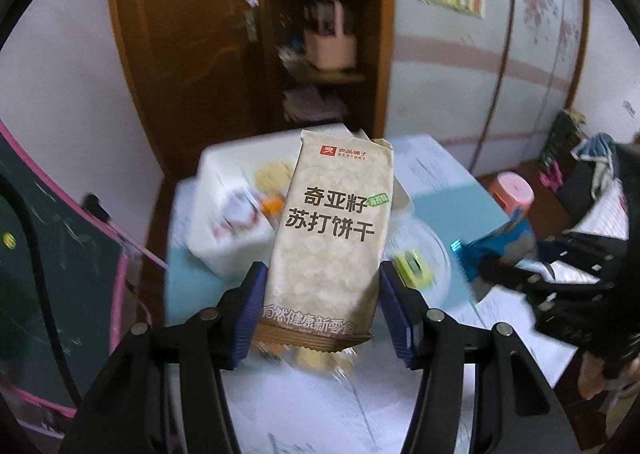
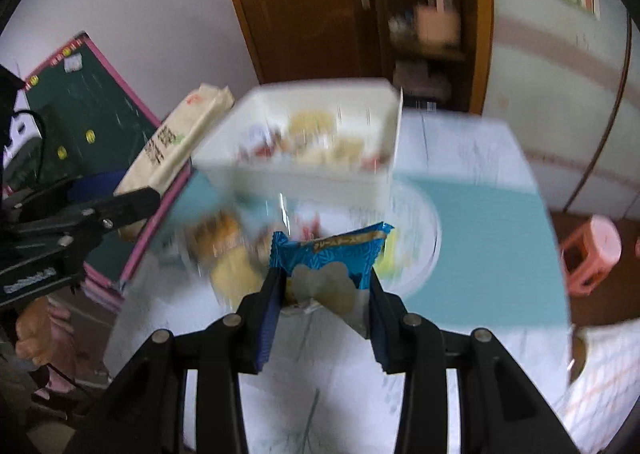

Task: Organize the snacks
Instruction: 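Carry both packs over the basket and release them inside, then withdraw both grippers from the basket toward the remaining snacks, then grasp the orange puffed snack bag with the left gripper while the right grasps the pale puffed bag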

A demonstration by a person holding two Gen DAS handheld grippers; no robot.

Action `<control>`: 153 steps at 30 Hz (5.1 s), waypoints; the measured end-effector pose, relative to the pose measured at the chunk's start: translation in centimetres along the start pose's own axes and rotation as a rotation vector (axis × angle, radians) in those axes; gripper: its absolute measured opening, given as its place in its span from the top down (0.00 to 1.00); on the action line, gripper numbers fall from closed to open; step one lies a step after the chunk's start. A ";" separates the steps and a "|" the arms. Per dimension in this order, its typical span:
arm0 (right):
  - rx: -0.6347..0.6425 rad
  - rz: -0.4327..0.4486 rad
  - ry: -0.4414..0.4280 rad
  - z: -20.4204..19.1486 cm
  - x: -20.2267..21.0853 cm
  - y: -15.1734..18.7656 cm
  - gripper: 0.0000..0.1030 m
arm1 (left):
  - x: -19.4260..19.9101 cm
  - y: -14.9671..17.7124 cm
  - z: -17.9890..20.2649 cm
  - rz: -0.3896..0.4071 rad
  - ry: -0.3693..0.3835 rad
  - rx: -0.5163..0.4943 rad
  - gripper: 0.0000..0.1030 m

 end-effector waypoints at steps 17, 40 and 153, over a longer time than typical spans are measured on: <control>-0.017 0.193 0.091 0.3 1.6 -18.6 0.62 | -0.7 -13.2 -6.3 0.113 -0.109 0.077 0.47; -0.018 -0.012 0.127 0.9 -12.1 -17.4 0.40 | -15.4 -12.1 -6.6 -0.040 -0.117 0.070 0.04; 0.003 -0.368 -0.156 -5.4 -15.6 11.1 0.57 | -23.3 10.8 -4.5 -0.506 0.045 -0.195 0.26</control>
Point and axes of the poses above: each gripper's, at about its wrist camera, not at the fingertips, and x roughly against the way its jaws point, z to its right, y to its underside, the point moved 4 cm from there along -x, roughly the way its jaws point, and after that the axes turned 4 degrees about -y, right-handed, at the moved point
